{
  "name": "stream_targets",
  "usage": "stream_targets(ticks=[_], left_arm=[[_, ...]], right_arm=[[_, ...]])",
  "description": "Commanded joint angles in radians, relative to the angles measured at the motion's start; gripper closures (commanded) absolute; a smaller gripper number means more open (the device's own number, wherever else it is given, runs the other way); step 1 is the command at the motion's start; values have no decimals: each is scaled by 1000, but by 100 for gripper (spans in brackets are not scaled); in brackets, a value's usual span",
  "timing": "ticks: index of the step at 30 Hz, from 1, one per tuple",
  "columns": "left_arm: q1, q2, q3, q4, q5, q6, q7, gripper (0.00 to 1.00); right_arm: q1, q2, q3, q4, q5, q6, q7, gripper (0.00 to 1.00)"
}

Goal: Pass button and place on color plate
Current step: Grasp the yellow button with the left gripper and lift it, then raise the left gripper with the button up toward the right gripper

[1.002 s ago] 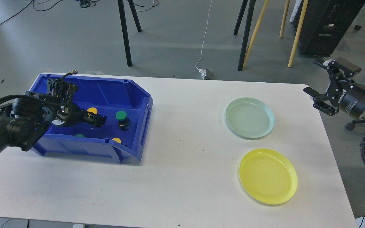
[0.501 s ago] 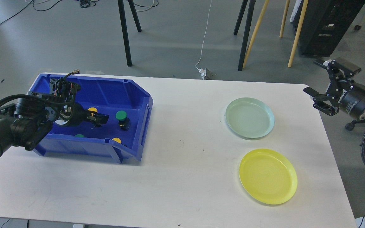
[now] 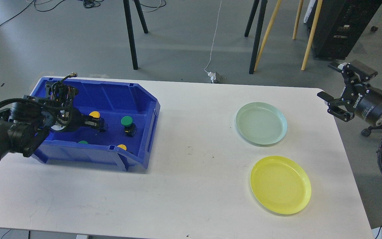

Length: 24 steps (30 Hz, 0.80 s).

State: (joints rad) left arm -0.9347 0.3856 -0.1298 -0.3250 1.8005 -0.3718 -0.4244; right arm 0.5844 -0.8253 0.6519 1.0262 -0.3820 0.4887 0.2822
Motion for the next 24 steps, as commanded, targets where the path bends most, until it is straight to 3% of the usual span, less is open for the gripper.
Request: stream_targets(ticks=[1, 5, 15, 20, 24], left_arm=[[-1, 21, -2, -25, -4, -1, -10, 66], [-6, 130, -4, -109, -30, -10, -37, 66], [-29, 395, -27, -429, -79, -38, -40, 66], [-133, 559, -39, -664, -222, -117, -40, 66], [-242, 601, -99, -738, -377, -117, -42, 65]], right_arm=[[0, 0, 0, -3, 0, 0, 0, 1], [2, 2, 3, -8, 0, 0, 0, 1], [12, 37, 14, -9, 0, -21, 0, 1], [21, 66, 64, 0, 3, -38, 21, 2], [43, 84, 95, 8, 3, -35, 26, 2]])
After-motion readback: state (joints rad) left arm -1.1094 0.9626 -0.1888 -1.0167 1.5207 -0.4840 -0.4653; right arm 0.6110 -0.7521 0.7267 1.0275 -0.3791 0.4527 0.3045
